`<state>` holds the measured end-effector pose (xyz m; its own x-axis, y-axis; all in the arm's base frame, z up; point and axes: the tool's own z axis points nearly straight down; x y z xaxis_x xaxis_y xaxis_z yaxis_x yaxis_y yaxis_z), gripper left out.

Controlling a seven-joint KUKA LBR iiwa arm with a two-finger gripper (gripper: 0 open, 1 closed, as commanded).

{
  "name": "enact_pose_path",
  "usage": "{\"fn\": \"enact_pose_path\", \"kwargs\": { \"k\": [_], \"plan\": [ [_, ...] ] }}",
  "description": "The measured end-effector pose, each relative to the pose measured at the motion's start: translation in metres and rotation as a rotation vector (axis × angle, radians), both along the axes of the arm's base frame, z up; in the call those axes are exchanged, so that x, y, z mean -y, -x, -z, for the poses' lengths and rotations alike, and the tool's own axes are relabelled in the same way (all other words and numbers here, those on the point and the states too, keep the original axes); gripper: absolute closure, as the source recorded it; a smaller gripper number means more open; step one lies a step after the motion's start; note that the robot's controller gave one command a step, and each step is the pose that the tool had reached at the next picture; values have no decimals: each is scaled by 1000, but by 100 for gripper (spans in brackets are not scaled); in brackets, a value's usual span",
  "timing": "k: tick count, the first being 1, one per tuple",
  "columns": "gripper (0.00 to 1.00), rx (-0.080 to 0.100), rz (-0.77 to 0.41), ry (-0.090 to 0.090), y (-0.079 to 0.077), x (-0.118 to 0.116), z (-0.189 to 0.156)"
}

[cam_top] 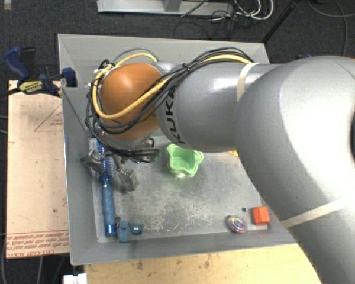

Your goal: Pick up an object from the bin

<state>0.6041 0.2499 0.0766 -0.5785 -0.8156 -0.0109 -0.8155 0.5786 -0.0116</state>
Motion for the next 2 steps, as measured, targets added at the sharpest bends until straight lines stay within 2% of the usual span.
{"fn": "enact_pose_path", "kwargs": {
  "k": [1,2],
  "plan": [
    [100,-15,-5,1,6,-2,7],
    [100,-8,-1,-3,47,3,-135]
  ]
}}
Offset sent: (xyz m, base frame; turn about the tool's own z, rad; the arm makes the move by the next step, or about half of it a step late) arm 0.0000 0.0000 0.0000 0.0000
